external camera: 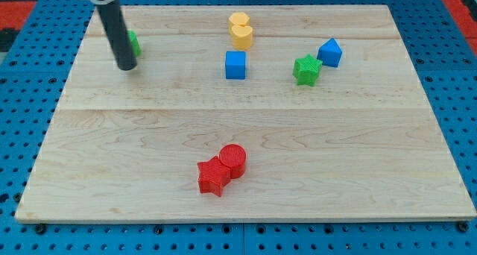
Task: Push the green circle slightly towards up
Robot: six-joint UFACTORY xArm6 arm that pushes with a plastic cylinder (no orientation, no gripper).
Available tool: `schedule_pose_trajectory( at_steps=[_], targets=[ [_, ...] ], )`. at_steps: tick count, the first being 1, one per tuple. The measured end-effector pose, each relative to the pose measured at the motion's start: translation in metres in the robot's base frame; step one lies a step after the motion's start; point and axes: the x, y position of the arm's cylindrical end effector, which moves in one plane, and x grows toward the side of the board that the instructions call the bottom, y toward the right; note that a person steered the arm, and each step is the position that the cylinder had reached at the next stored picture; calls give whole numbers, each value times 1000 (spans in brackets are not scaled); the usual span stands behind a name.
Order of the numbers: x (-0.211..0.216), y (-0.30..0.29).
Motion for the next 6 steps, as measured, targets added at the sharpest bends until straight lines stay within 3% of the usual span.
schedule_pose_trajectory(
  at_steps=[1,2,3,4,6],
  targets=[
    [-28,-24],
    [-51,4],
    [-12,-4],
    [-8,40],
    [-57,46]
  ],
)
